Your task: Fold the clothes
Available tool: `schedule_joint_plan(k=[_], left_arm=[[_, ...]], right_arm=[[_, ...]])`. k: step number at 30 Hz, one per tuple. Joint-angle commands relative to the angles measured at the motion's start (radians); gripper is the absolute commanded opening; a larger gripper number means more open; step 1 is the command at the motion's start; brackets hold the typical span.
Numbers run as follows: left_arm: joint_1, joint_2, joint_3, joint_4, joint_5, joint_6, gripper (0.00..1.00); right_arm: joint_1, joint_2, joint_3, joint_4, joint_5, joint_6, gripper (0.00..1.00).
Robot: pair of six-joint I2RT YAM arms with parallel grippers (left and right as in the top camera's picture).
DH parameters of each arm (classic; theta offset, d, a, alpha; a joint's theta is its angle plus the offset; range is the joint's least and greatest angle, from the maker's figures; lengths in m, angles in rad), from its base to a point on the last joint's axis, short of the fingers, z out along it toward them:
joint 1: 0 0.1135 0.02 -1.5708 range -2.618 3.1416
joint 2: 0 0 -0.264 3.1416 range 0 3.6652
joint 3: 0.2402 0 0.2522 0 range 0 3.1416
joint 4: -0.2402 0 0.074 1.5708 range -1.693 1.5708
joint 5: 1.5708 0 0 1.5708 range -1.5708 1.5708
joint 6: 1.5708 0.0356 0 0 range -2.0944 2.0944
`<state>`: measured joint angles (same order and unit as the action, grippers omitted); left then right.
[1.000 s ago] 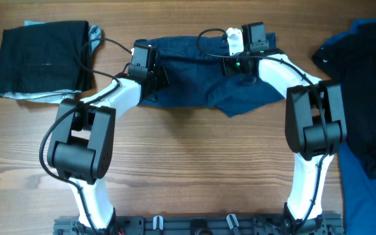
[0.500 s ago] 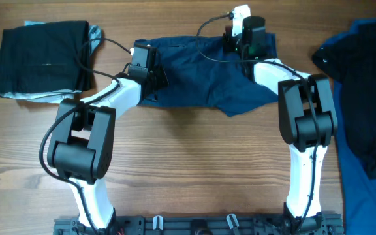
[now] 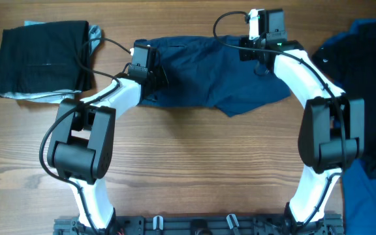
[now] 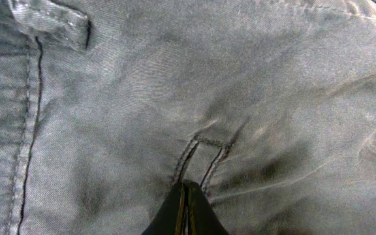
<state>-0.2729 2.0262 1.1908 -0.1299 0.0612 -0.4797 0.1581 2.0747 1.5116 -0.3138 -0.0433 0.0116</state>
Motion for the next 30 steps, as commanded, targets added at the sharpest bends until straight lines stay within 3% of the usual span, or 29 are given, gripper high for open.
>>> schedule_joint_plan(k=[1,8,12,15,17,19,23,26,28,30], left_arm=[[0.0,0.019,0.005,-0.009,-0.022,0.002,0.04],[0.0,0.019,0.005,-0.013,-0.022,0.002,0.04],[0.0,0.019,0.005,-0.02,-0.037,0.002,0.04],[0.0,0.019,0.005,-0.018,-0.037,0.002,0.04],[0.0,0.016,0.005,-0.006,-0.037,0.002,0.04],[0.0,-0.023,0.019,0.003,-0.037,0.032,0.04],[0.0,-0.183,0.07,0.004,-0.037,0.032,0.04],[0.0,-0.254,0.073,0.032,-0.036,0.031,0.05],[0.0,-0.243,0.073,0.072,-0.037,0.031,0.04],[0.0,-0.208,0.073,0.11,-0.036,0.031,0.04]], right_arm=[[-0.002,0.1,-0.002,0.037,0.016,0.015,0.04],[-0.054,0.249,-0.003,0.333,0.12,0.027,0.05],[-0.123,0.288,-0.003,0.381,0.166,0.127,0.05],[-0.157,0.306,-0.004,0.41,0.163,0.109,0.05],[-0.163,0.27,-0.003,0.473,0.145,0.008,0.14],[-0.163,0.185,-0.003,0.482,0.136,-0.011,0.16],[-0.158,-0.085,-0.003,0.275,-0.126,0.011,0.15],[-0.156,-0.249,-0.003,-0.068,-0.259,0.024,0.13],[-0.156,-0.278,-0.004,-0.219,-0.364,0.02,0.05],[-0.148,-0.263,-0.022,-0.225,-0.465,0.014,0.04]])
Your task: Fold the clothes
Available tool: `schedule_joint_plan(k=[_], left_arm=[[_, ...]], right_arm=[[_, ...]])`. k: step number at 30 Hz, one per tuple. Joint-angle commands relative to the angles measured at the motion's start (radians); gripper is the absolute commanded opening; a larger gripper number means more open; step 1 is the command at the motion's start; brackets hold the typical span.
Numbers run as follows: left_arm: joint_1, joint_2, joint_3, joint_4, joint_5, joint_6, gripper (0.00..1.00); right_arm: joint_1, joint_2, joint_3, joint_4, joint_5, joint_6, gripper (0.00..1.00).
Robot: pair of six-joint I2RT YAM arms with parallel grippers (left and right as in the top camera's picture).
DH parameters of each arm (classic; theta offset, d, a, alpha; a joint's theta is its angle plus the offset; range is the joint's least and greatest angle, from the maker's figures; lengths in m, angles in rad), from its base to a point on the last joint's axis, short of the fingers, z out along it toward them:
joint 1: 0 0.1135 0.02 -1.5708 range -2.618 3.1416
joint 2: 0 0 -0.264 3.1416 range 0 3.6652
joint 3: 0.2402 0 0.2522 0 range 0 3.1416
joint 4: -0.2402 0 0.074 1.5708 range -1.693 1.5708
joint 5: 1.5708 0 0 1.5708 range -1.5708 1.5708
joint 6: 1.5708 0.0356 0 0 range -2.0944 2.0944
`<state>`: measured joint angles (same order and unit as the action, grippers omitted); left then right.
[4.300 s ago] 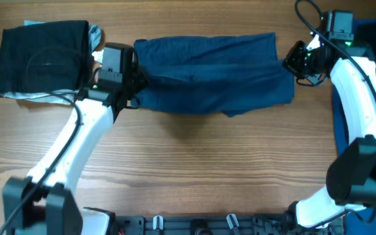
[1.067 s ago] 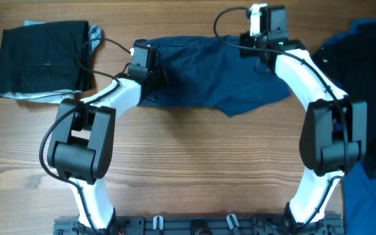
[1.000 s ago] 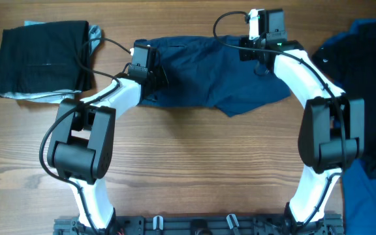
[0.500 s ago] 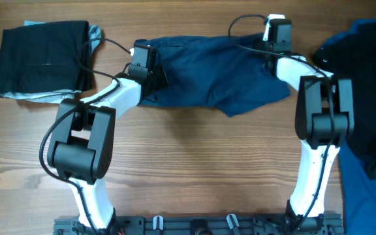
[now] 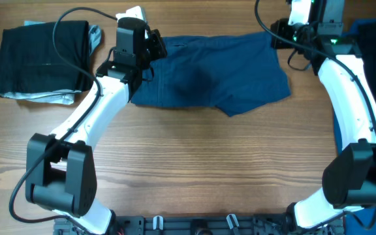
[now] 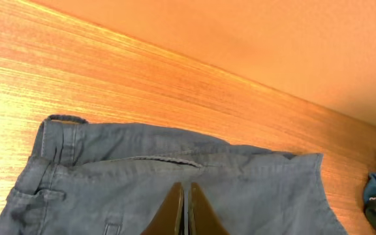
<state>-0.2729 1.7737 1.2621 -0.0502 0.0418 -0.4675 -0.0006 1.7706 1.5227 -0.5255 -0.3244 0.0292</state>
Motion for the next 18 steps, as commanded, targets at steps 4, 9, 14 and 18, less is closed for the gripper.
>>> schedule_joint_plan(k=[4,9,14,18], left_arm=[[0.0,0.078,0.002,-0.11,-0.009,0.019,0.04],[0.001,0.079,0.001,-0.241,-0.009,0.019,0.04],[0.002,0.116,0.001,-0.251,-0.01,0.019,0.04],[0.002,0.145,0.001,-0.26,-0.01,0.019,0.04]], right_arm=[[0.086,0.111,-0.035,0.058,-0.254,0.0,0.04],[0.245,0.266,-0.035,0.258,-0.097,-0.001,0.04],[0.263,0.424,-0.035,0.45,-0.053,0.006,0.05],[0.263,0.526,-0.035,0.65,0.1,0.027,0.04]])
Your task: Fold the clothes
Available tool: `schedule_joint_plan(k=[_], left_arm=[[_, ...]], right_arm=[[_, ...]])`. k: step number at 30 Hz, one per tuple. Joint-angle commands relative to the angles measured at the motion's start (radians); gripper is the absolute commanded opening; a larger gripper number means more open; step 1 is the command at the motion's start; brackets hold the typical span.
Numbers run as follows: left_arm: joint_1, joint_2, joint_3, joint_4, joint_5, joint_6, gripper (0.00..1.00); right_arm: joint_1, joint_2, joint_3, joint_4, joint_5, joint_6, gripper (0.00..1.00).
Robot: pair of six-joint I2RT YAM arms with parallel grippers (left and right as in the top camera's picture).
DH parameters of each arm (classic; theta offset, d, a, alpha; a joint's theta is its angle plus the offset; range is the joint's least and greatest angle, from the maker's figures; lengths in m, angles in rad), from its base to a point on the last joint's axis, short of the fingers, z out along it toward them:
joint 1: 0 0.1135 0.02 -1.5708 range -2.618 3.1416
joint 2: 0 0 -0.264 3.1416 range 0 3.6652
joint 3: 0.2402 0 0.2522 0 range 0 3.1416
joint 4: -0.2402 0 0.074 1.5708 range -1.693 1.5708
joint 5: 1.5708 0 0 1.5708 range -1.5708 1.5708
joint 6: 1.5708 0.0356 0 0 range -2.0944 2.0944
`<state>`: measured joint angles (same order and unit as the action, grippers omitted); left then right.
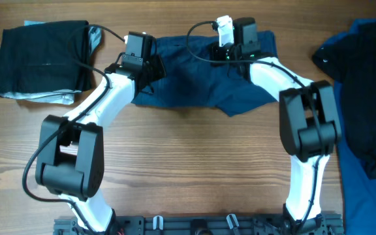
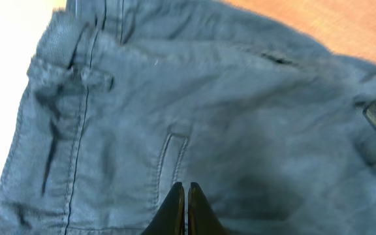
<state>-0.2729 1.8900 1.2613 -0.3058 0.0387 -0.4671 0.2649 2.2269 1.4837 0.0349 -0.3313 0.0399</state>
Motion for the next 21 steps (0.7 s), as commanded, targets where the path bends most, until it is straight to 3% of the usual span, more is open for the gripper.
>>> schedule_joint_plan(k=[1,7,11,13,17,19,21], left_arm=[[0.002,0.033,0.002,-0.006,-0.007,0.019,0.04],[0.002,0.042,0.001,-0.006,-0.014,0.019,0.04],[0.002,0.042,0.001,-0.006,-0.014,0.019,0.04],[0.002,0.042,0.001,-0.007,-0.014,0.019,0.04],[0.002,0.042,0.001,-0.007,-0.014,0.019,0.04],[0.002,0.042,0.001,-0.01,-0.014,0.019,0.04],[0.002,0.042,0.001,-0.012,-0.014,0.019,0.04]], right_arm=[[-0.002,0.101,0.003,0.163,0.103,0.044,0.04],[-0.003,0.218,0.003,0.423,0.179,0.123,0.04],[-0.016,0.109,0.004,0.505,0.178,0.117,0.04],[-0.032,-0.06,0.004,0.338,0.175,0.12,0.04],[-0.05,-0.417,0.004,-0.318,0.176,0.116,0.07],[-0.049,-0.507,0.003,-0.626,0.175,0.117,0.04],[-0.048,-0.499,-0.009,-0.807,0.164,0.116,0.04]])
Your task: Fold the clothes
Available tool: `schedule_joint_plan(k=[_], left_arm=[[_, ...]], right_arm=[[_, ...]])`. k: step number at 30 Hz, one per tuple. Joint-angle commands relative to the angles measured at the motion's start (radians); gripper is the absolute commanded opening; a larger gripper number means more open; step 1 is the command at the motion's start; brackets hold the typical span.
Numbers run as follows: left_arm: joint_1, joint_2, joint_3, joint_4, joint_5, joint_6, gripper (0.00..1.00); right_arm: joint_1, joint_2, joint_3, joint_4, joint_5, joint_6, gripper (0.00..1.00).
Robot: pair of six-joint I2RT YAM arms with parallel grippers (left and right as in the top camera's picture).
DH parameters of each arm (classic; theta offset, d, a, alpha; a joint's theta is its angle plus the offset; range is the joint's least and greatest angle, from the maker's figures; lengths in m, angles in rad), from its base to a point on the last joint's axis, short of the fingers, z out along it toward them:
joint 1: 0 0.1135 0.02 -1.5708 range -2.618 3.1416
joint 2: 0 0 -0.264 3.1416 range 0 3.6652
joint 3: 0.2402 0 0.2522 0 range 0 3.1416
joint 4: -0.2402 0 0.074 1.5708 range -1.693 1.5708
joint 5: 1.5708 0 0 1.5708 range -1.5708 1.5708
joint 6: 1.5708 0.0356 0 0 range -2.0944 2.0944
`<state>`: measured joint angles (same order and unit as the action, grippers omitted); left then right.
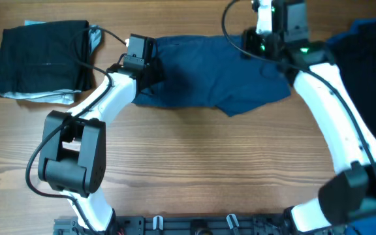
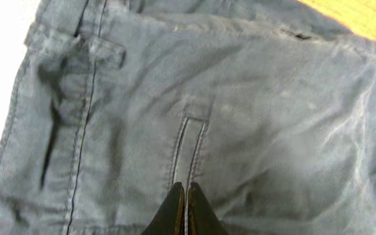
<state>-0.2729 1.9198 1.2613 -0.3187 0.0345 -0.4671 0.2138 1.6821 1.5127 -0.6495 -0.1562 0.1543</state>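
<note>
Dark blue shorts [image 1: 214, 75] lie spread along the far middle of the table. My left gripper [image 1: 141, 60] is over their left end, at the waistband. In the left wrist view its fingers [image 2: 186, 192] are shut, tips together just short of a belt loop [image 2: 192, 140], with nothing seen between them. My right gripper [image 1: 265, 44] is at the upper right corner of the shorts; its jaws are hidden under the wrist.
A folded black garment [image 1: 41, 59] lies at the far left, on a light one. A heap of dark blue and black clothes [image 1: 371, 78] covers the right edge. Bare wooden table [image 1: 188, 170] fills the near half.
My right gripper has moved from the middle of the shorts' far edge to their upper right corner. My left gripper stays shut at the waistband, a little nearer the belt loop.
First my left gripper was shut low on the shorts' left end and the right at their upper right. Then both were farther back, the left seeing the shorts from afar. Then the left was back at the waistband, the right over the middle, now right again.
</note>
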Motion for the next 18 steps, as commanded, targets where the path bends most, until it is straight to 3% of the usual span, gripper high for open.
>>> schedule_joint_plan(k=[1,4,7,13,18], left_arm=[[0.002,0.013,0.001,0.0,-0.01,0.019,0.04],[0.002,0.013,0.001,-0.014,-0.01,0.018,0.04],[0.002,0.013,0.001,-0.034,-0.01,0.019,0.04],[0.002,0.013,0.001,-0.038,-0.01,0.019,0.04],[0.002,0.013,0.001,-0.039,-0.01,0.019,0.04]], right_arm=[[0.003,0.057,-0.052,-0.154,-0.012,0.002,0.04],[0.003,0.119,-0.132,-0.143,-0.012,-0.005,0.04],[0.003,0.211,-0.216,-0.008,-0.027,0.003,0.04],[0.003,0.385,-0.258,0.042,-0.024,0.058,0.04],[0.001,0.29,-0.156,-0.094,-0.023,0.018,0.05]])
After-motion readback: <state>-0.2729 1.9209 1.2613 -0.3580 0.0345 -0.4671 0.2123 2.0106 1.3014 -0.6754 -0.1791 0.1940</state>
